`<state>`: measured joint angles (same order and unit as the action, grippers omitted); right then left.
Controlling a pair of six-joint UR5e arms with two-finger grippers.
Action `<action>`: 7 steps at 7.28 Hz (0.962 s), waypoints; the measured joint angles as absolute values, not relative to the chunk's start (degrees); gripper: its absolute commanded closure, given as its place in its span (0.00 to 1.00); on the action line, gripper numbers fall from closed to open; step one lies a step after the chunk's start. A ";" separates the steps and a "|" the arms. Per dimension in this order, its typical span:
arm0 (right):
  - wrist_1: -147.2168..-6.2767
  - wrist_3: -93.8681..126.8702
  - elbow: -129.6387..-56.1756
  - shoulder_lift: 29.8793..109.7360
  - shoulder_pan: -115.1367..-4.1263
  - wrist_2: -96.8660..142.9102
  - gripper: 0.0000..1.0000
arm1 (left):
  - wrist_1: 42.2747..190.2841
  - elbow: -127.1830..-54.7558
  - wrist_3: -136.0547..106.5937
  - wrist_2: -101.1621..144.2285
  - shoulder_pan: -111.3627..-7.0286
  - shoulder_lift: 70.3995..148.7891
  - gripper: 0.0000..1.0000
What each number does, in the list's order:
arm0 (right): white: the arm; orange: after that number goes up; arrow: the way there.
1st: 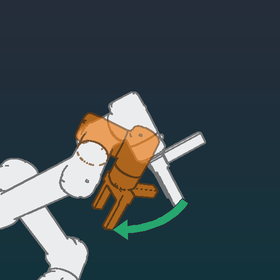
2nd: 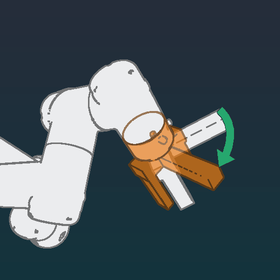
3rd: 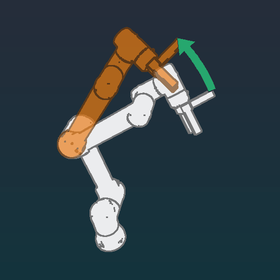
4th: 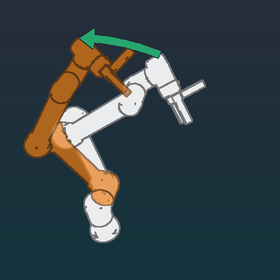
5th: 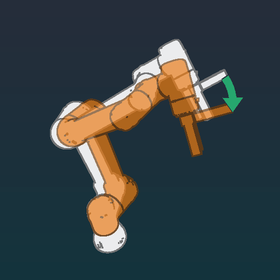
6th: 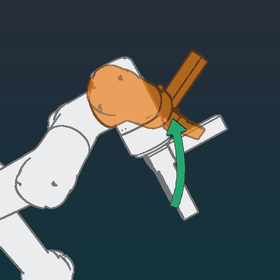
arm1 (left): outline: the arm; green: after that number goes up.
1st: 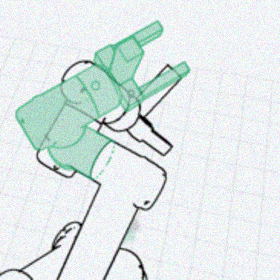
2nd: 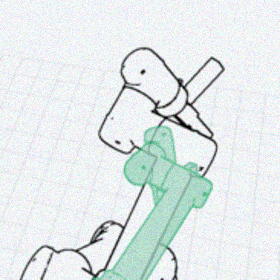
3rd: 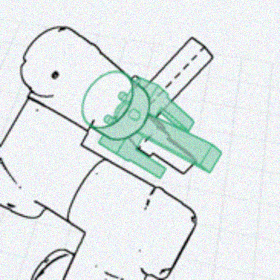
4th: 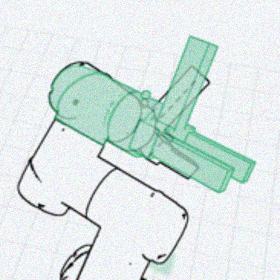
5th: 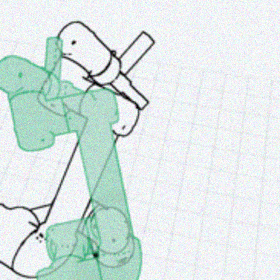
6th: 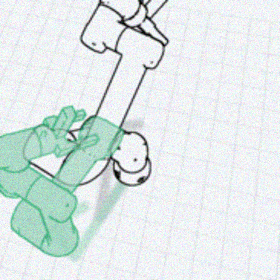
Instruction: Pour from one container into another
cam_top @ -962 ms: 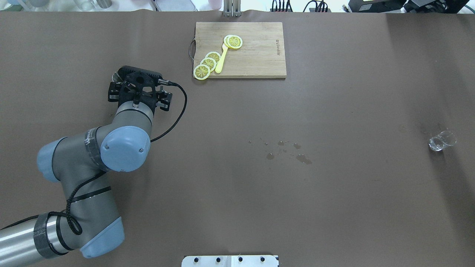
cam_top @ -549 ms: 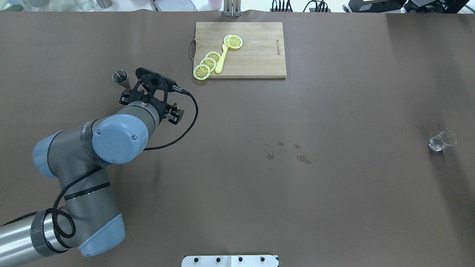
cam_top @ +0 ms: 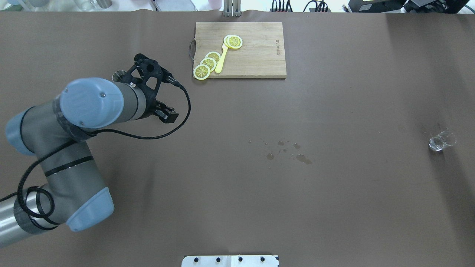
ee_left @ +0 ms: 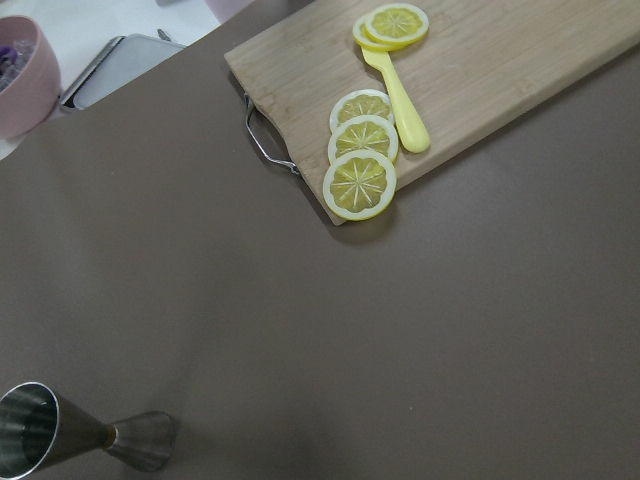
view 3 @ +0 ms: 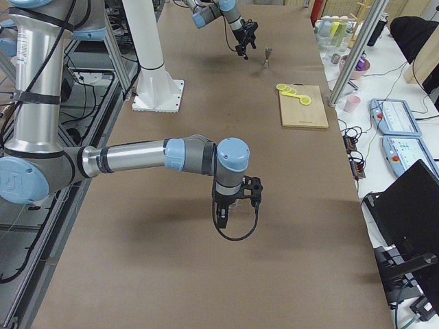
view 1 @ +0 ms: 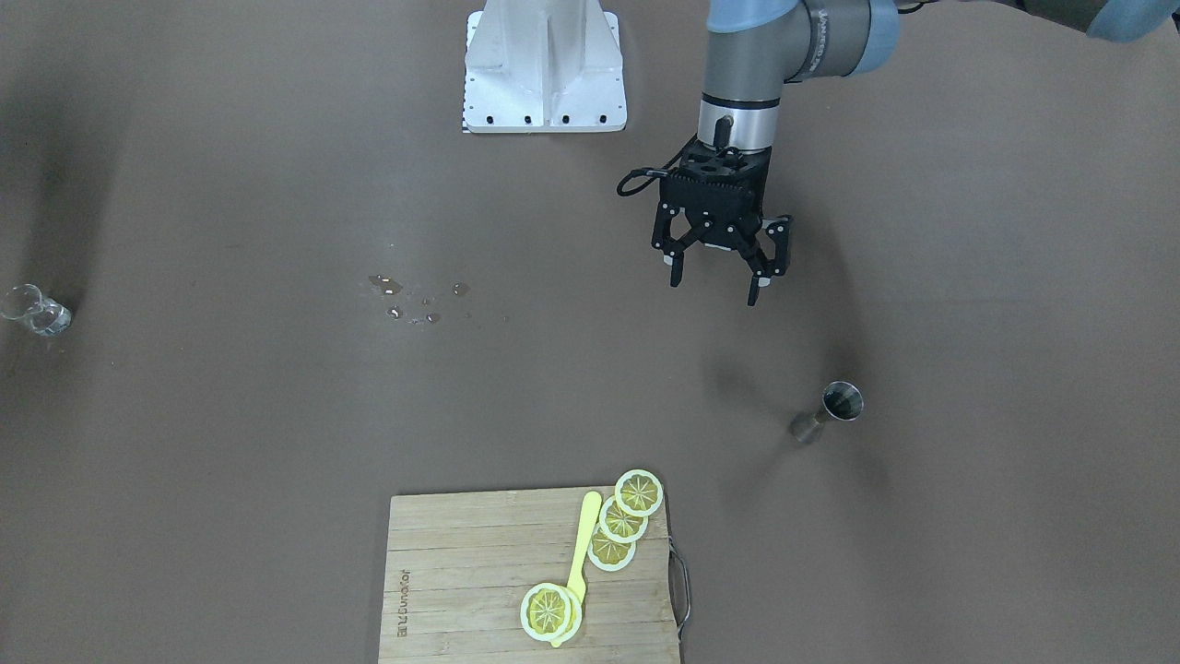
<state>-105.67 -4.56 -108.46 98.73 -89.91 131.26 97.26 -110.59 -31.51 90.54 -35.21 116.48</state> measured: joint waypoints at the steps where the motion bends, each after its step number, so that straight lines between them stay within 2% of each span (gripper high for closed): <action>1: -105.66 -4.58 -108.53 98.60 -89.91 131.24 0.00 | 96.95 -110.84 -27.83 94.59 -37.94 116.12 0.02; 7: -105.65 -4.66 -108.61 98.33 -89.91 131.18 0.00 | 96.08 -112.68 -4.82 110.17 -60.21 105.78 0.03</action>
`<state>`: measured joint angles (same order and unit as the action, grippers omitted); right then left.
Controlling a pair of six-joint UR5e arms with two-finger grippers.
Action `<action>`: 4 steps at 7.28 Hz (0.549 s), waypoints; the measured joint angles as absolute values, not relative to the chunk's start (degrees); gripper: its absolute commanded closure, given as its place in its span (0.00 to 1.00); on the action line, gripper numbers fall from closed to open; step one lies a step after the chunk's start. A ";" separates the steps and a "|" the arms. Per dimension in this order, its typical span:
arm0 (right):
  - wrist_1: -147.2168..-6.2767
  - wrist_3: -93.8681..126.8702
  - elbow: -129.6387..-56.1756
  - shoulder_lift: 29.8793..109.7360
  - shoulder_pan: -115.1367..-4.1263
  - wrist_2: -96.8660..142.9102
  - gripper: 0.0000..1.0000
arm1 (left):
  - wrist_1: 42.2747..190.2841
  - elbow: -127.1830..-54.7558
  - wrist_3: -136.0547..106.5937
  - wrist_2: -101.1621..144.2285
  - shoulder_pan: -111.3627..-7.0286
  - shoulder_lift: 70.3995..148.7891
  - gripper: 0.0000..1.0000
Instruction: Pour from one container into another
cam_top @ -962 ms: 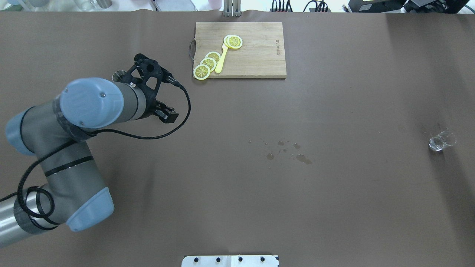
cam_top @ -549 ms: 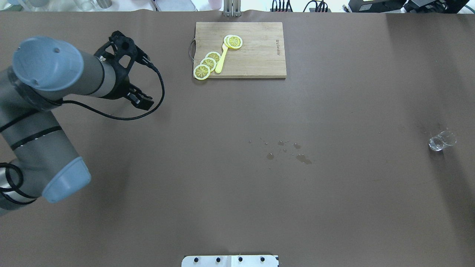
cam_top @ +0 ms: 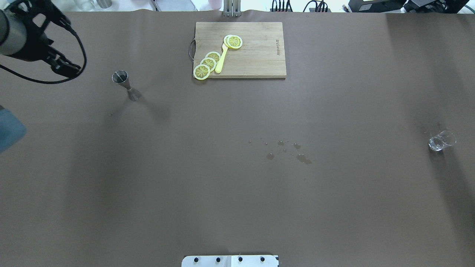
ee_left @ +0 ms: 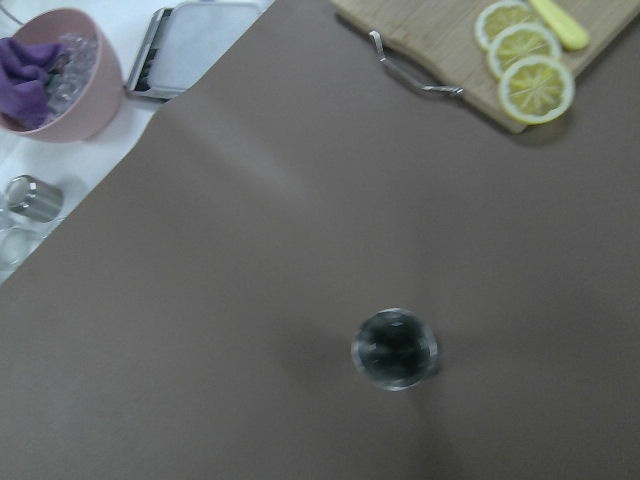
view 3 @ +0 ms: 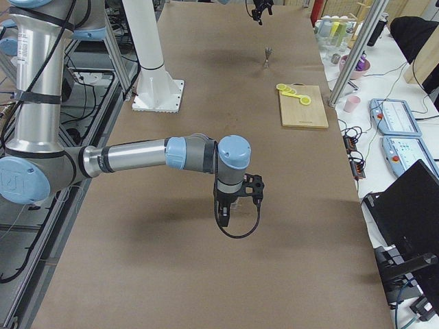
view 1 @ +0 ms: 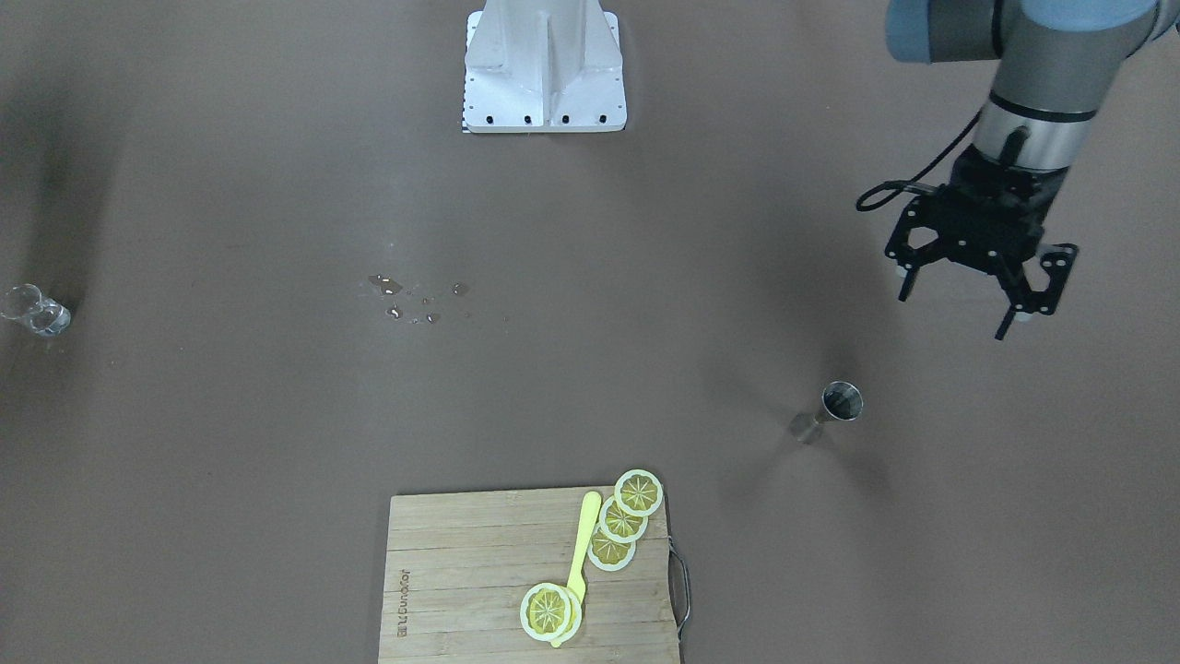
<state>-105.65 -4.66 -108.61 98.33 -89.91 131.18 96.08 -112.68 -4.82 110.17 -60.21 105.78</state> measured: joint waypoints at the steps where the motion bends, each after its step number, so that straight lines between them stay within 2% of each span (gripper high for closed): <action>1: -105.64 -4.64 -108.59 98.34 -89.91 131.17 0.00 | 96.01 -111.91 -2.53 116.93 -64.66 103.69 0.02; 4: -105.64 -4.59 -108.69 98.29 -89.91 131.28 0.00 | 95.67 -110.21 2.30 126.71 -76.75 94.23 0.02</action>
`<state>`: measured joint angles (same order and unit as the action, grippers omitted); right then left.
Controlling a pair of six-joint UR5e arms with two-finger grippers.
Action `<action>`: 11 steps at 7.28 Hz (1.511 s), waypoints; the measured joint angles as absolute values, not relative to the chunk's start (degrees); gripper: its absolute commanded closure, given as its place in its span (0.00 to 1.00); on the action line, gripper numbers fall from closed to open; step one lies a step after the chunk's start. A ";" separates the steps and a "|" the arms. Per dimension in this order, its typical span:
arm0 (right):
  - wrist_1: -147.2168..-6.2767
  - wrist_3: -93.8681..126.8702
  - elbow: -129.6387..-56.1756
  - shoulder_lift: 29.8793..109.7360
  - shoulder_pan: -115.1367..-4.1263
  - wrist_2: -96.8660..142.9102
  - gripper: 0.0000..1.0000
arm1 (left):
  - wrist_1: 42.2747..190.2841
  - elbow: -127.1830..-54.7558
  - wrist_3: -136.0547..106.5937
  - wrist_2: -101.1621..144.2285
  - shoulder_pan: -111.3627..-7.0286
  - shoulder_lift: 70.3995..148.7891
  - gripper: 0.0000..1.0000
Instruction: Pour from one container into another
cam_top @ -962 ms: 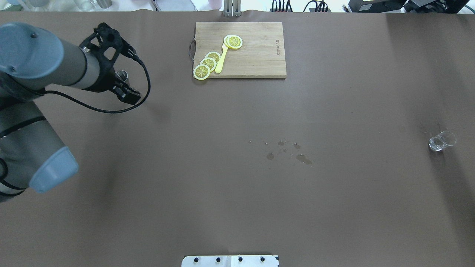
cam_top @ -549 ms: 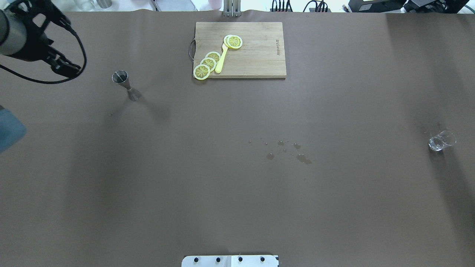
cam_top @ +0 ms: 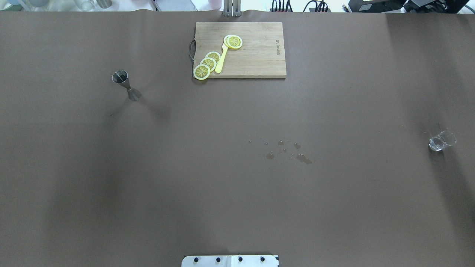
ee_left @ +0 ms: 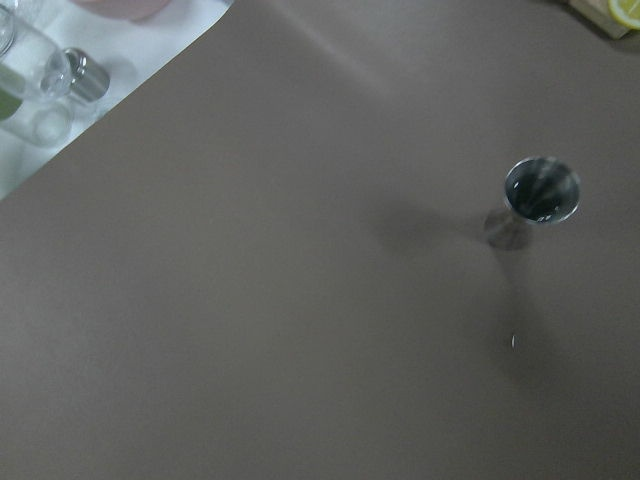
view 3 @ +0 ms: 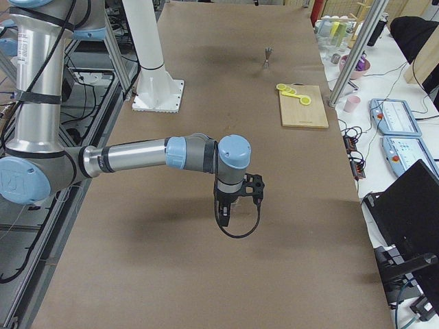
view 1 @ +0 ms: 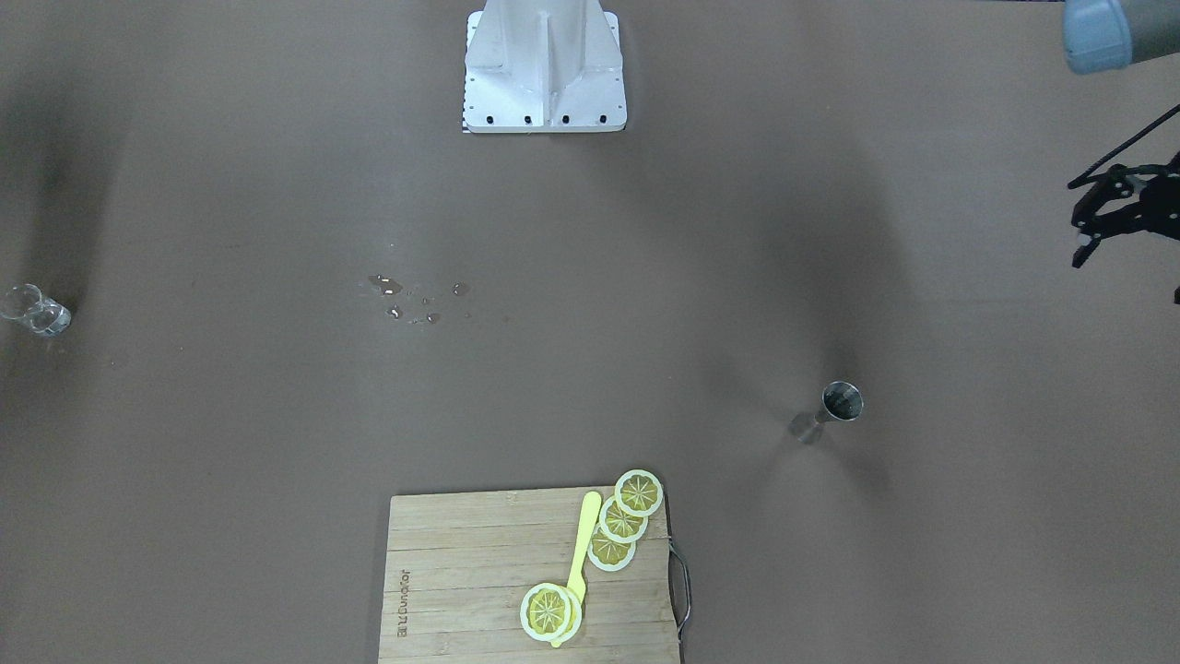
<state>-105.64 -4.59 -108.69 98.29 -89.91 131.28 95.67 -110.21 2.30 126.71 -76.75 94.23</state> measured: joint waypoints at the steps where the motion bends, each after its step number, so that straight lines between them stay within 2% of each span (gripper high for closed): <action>1: -105.65 -4.61 -108.61 98.32 -89.91 131.25 0.00 | 95.44 -109.63 2.52 129.83 -79.90 89.85 0.02; 4: -105.66 -4.52 -108.31 98.59 -89.91 131.24 0.00 | 95.71 -108.23 5.52 141.67 -87.28 77.59 0.02; 6: -105.72 -4.22 -108.22 98.75 -89.91 131.24 0.00 | 95.54 -107.78 8.54 141.80 -90.69 73.20 0.02; 9: -105.66 -4.06 -108.42 98.77 -89.91 131.30 0.00 | 89.98 -106.30 9.44 139.42 -91.76 72.67 0.02; 11: -105.65 -4.06 -108.62 98.66 -89.91 131.66 0.00 | 82.80 -106.13 11.89 138.19 -90.73 75.54 0.02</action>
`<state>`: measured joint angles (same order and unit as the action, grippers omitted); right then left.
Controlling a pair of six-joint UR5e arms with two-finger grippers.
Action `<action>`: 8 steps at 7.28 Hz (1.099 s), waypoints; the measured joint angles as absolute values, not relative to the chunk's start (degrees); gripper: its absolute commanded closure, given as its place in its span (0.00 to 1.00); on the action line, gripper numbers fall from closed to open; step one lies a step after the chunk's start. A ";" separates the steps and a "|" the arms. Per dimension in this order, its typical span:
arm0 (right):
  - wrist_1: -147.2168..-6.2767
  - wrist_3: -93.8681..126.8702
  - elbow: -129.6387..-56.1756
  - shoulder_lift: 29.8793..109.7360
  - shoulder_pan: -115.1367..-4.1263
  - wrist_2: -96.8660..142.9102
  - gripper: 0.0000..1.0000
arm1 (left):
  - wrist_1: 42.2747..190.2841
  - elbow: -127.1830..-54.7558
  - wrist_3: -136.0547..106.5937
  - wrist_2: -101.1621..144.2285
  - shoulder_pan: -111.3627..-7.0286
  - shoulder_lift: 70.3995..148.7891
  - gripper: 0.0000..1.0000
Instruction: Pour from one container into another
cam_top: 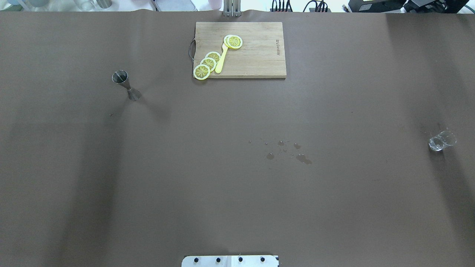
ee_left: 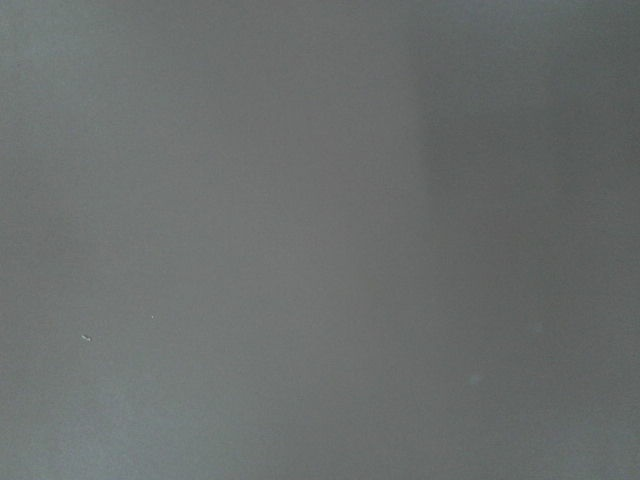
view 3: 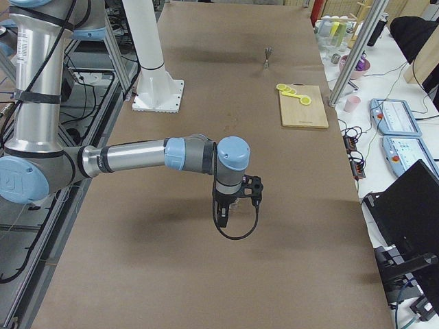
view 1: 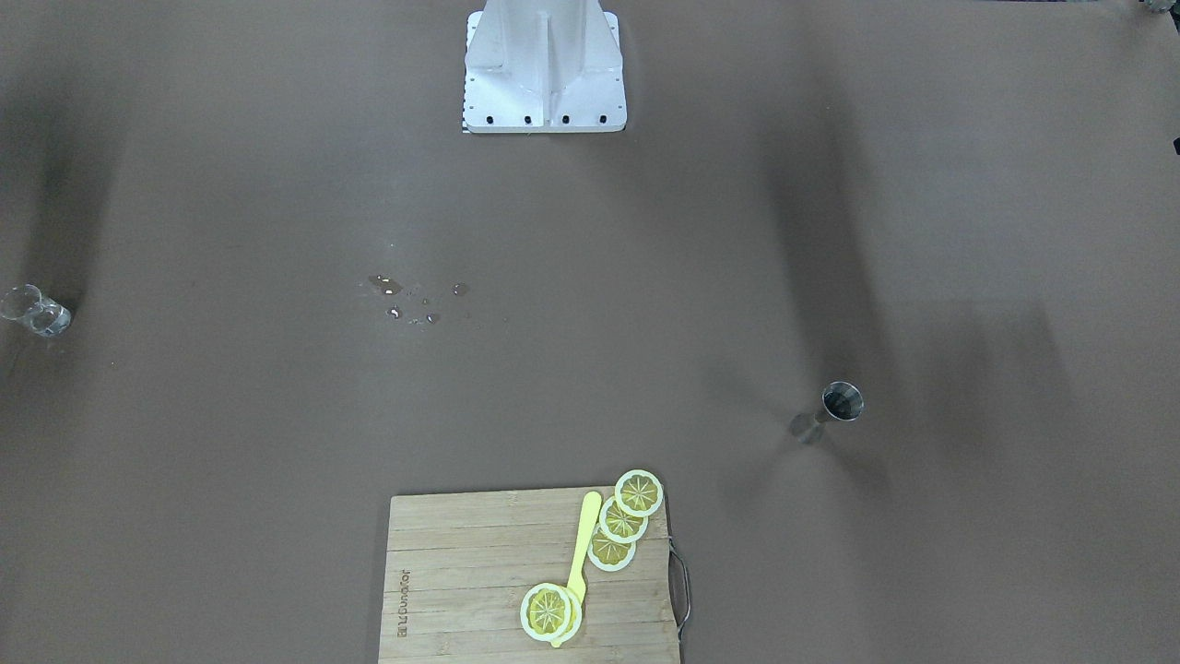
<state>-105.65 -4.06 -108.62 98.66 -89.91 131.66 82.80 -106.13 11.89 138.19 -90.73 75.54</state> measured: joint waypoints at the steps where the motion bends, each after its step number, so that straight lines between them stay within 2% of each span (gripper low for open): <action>1: -105.64 -4.10 -108.66 98.61 -89.91 132.25 0.00 | 77.59 -106.17 15.01 136.68 -90.70 78.09 0.02; 4: -105.65 -4.21 -108.70 98.47 -89.91 132.84 0.00 | 61.04 -104.54 22.41 132.33 -93.33 90.00 0.02; 5: -105.64 -4.24 -108.70 98.42 -89.91 132.87 0.00 | 61.45 -105.08 22.85 134.77 -94.11 89.35 0.02; 8: -105.65 -4.30 -108.71 98.36 -89.91 132.89 0.00 | 73.37 -105.63 22.69 137.84 -94.77 79.78 0.02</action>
